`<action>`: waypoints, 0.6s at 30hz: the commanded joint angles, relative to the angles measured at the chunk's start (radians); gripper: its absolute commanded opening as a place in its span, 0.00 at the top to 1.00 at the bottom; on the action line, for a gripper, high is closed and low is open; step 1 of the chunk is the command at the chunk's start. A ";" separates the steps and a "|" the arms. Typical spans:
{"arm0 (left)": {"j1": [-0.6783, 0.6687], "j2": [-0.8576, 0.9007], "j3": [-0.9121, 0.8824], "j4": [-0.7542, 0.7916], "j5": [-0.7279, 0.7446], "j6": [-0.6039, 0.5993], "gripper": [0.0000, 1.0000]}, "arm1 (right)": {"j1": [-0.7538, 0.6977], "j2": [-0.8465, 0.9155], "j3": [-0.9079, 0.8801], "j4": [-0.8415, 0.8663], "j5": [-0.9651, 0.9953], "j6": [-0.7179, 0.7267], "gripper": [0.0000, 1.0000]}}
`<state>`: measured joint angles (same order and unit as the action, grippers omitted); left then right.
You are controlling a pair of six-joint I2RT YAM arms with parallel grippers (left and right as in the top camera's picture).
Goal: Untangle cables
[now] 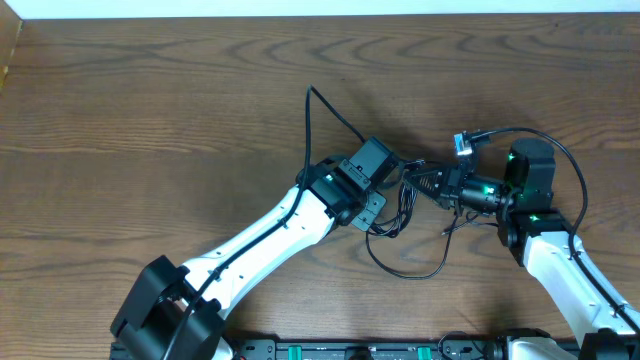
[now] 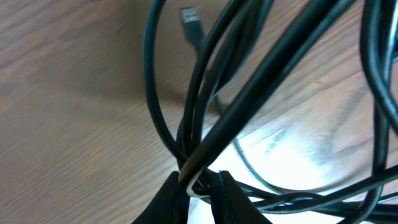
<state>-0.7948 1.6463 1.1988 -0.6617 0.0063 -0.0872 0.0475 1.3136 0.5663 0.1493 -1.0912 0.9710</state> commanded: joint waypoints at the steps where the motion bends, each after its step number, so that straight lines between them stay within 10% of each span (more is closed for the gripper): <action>1: -0.003 0.011 -0.006 0.013 0.109 -0.023 0.83 | -0.008 -0.006 0.003 0.013 -0.040 0.056 0.98; 4: -0.003 0.011 -0.006 0.007 0.117 -0.023 0.69 | -0.012 -0.006 0.003 0.034 -0.033 0.076 0.98; 6: -0.003 0.011 -0.006 -0.005 0.092 -0.023 0.31 | -0.013 -0.006 0.003 0.034 -0.023 0.091 0.98; 8: 0.000 0.002 -0.005 -0.034 0.005 -0.051 0.16 | -0.014 -0.006 0.003 0.033 -0.022 0.092 0.99; 18: 0.000 -0.217 -0.004 -0.079 -0.197 -0.182 0.08 | -0.018 -0.006 0.003 0.004 -0.021 0.133 0.98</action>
<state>-0.7959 1.5078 1.1973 -0.7376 -0.1608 -0.2363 0.0383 1.3136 0.5663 0.1474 -1.0916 1.0809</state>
